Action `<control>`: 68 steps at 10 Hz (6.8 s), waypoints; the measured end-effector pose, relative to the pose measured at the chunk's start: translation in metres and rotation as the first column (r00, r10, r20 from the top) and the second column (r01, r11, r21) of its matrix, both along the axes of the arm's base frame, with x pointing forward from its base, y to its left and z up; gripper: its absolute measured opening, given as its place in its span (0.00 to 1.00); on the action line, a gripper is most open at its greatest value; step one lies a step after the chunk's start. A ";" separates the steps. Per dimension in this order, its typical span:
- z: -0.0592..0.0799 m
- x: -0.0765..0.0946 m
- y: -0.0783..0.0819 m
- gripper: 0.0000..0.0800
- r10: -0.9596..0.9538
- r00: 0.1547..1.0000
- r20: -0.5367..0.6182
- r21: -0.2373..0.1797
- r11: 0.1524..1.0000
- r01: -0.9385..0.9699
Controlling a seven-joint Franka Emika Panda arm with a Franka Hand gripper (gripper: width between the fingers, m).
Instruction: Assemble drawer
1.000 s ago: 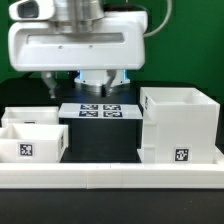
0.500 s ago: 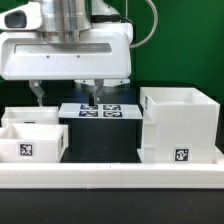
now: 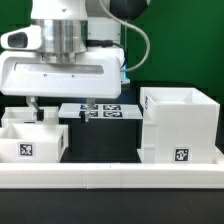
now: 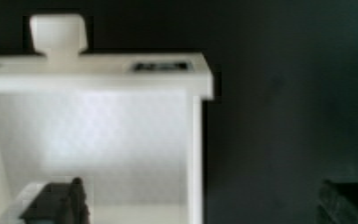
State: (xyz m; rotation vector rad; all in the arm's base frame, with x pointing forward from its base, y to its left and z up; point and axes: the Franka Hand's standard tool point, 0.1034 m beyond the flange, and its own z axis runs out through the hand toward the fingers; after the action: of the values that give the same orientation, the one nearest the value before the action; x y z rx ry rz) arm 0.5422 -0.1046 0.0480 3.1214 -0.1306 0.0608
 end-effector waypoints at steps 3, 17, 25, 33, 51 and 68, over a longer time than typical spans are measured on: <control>-0.023 -0.004 -0.003 0.81 0.008 1.000 -0.007 -0.015 1.000 -0.008; -0.041 -0.012 0.004 0.05 0.021 0.999 -0.032 -0.012 1.000 -0.022; -0.003 -0.003 0.031 0.05 0.122 0.992 -0.029 0.026 0.992 -0.121; -0.006 -0.015 0.021 0.05 0.540 0.841 -0.035 0.026 0.842 -0.539; -0.024 -0.020 0.041 0.05 0.992 0.095 -0.081 0.069 0.101 -0.992; -0.033 -0.008 0.081 0.05 0.997 0.046 -0.059 0.007 0.046 -0.999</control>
Offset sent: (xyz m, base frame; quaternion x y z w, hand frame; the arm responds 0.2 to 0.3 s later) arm 0.0055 -0.0019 -0.0194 -0.0211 0.0058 -0.0151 0.9996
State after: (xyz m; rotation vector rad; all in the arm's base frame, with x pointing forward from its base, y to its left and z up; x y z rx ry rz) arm 0.5341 -0.0234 0.0148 2.3428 2.0583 -0.0091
